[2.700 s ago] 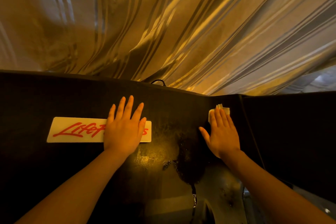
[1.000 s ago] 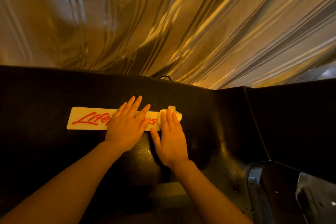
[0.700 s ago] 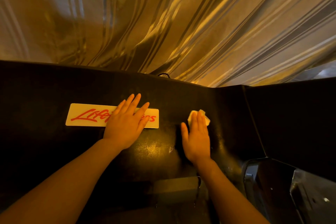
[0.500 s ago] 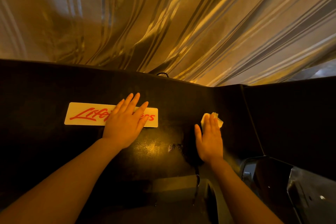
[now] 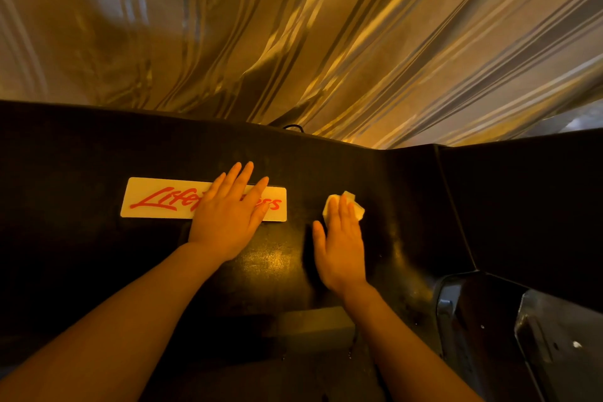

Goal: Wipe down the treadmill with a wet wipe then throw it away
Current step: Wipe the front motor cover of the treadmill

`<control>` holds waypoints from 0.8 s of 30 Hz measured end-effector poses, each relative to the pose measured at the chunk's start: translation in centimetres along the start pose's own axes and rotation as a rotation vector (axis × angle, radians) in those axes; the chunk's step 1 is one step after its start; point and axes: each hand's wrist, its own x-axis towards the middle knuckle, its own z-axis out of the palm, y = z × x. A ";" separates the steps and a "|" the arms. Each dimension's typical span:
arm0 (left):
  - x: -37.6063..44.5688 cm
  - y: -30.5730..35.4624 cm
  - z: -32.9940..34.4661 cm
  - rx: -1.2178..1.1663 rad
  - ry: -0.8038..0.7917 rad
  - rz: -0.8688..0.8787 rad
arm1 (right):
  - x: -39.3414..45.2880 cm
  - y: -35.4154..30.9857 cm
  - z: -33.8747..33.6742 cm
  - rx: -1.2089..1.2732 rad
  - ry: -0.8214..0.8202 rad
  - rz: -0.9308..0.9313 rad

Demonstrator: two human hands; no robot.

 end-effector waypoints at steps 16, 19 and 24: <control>0.0 0.2 0.2 0.020 -0.004 -0.015 | -1.4 -2.4 0.9 -0.020 -0.048 -0.095; -0.1 0.0 0.1 0.012 0.001 -0.002 | -0.9 0.0 0.3 -0.054 0.023 -0.012; -0.2 -0.1 0.1 0.001 0.006 0.004 | 0.0 4.6 -1.4 -0.127 0.083 0.154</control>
